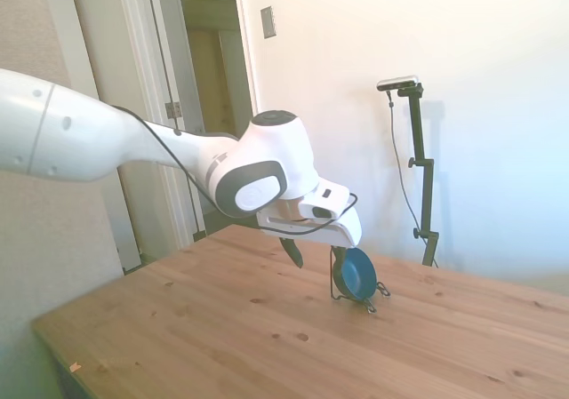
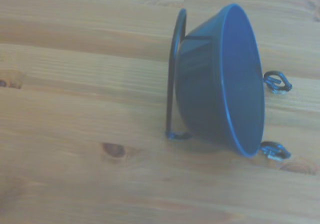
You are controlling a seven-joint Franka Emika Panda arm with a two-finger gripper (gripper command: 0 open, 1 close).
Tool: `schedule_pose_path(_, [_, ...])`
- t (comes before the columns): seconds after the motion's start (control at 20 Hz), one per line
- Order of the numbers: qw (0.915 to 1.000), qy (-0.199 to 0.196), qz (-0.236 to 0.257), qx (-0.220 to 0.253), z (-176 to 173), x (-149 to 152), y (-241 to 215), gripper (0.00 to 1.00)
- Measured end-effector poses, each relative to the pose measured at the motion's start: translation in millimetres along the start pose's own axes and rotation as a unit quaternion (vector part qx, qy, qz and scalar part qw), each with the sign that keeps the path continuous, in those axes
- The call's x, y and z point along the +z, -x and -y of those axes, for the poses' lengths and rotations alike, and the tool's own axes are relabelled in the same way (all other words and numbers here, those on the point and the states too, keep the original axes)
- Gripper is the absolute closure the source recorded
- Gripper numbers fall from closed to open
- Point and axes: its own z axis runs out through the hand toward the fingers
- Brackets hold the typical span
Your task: Unload the bowl
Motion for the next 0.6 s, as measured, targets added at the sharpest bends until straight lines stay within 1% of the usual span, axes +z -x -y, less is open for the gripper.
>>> schedule_pose_path(0.1, [0.9999, -0.006, 0.004, -0.014, -3.0, 8.3, -16.1, 0.00])
schedule_pose_path(0.35, [0.9965, -0.043, 0.027, -0.067, -8.0, 24.3, -51.2, 0.00])
schedule_pose_path(0.45, [0.9935, -0.057, 0.041, -0.089, -9.6, 33.7, -62.0, 0.00])
schedule_pose_path(0.6, [0.9860, -0.081, 0.060, -0.133, -10.4, 49.5, -74.6, 0.00])
